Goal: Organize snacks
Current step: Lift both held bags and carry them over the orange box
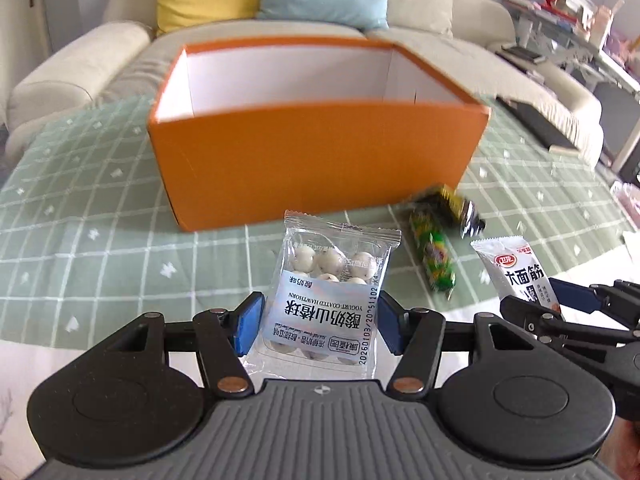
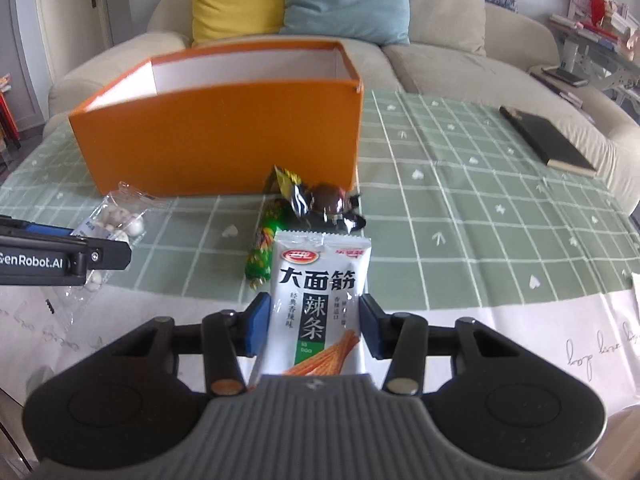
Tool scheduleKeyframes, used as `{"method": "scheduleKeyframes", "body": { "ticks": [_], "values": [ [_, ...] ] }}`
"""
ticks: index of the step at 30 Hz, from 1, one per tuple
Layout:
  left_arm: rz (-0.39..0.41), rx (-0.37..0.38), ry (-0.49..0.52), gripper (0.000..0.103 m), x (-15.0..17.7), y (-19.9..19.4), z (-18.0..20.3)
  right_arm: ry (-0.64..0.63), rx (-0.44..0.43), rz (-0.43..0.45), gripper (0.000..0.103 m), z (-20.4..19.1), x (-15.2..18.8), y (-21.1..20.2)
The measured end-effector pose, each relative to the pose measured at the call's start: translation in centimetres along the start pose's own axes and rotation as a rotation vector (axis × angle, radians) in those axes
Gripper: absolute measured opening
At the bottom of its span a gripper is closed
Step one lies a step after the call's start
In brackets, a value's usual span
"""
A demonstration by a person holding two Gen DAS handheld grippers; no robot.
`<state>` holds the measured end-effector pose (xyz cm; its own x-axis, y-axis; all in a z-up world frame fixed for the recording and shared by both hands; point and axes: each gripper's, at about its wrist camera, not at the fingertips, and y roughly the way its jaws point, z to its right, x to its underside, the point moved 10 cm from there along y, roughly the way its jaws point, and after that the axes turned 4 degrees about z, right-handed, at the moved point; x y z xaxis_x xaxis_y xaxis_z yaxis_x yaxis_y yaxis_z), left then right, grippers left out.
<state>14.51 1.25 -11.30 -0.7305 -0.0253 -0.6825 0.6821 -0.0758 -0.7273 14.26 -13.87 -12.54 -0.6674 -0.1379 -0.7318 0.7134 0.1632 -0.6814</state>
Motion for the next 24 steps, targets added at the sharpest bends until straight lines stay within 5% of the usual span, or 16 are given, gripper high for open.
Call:
{"method": "scheduleKeyframes", "body": {
  "ticks": [12, 24],
  "values": [
    [0.099, -0.004, 0.008, 0.068, -7.4, -3.0, -0.6, -0.093, -0.100, 0.153, 0.045, -2.9, -8.3, -2.7],
    [0.148, -0.050, -0.002, 0.068, -16.0, -0.1, -2.2, -0.192, -0.133, 0.211, 0.045, -4.4, -19.4, 1.2]
  ]
}}
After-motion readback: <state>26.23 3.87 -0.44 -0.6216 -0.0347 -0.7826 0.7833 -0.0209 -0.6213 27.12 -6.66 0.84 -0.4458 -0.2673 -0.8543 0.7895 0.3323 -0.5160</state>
